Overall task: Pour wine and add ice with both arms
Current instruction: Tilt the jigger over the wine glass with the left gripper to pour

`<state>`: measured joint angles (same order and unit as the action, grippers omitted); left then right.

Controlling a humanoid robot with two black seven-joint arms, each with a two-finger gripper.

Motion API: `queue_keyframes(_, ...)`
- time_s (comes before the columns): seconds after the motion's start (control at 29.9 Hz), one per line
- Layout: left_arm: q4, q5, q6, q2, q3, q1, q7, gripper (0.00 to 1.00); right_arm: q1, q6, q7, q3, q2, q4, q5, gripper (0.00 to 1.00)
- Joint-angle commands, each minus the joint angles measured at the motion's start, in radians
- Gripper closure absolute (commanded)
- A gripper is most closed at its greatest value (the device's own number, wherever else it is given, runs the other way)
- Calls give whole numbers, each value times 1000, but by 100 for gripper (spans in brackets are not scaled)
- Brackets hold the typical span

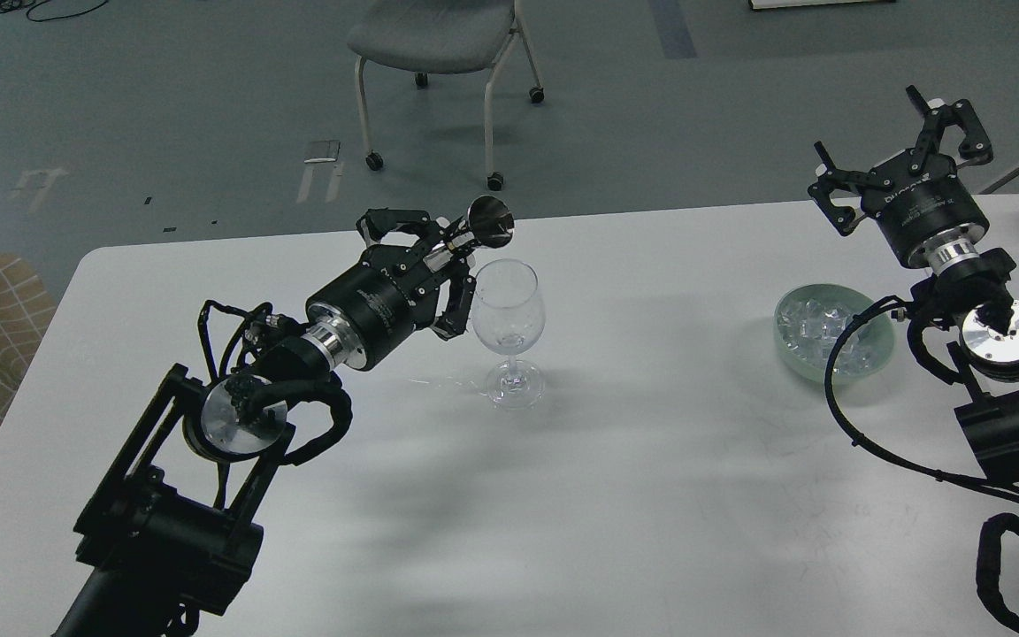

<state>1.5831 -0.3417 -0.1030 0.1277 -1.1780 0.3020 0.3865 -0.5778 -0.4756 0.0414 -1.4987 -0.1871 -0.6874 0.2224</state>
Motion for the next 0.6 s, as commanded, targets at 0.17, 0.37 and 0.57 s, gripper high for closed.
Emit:
queue_keyframes(0.17, 2, -36, 2, 15, 1, 14, 2, 100, 1, 0, 0, -2, 1, -3, -1, 0)
queue_keyframes(0.37, 2, -89, 2, 16, 1, 26, 5, 100, 1, -1, 0, 0, 0, 0, 0, 0)
queue_keyframes(0.57, 2, -135, 51, 18, 3, 25, 9, 100, 1, -2, 1, 0, 0, -1, -2, 0)
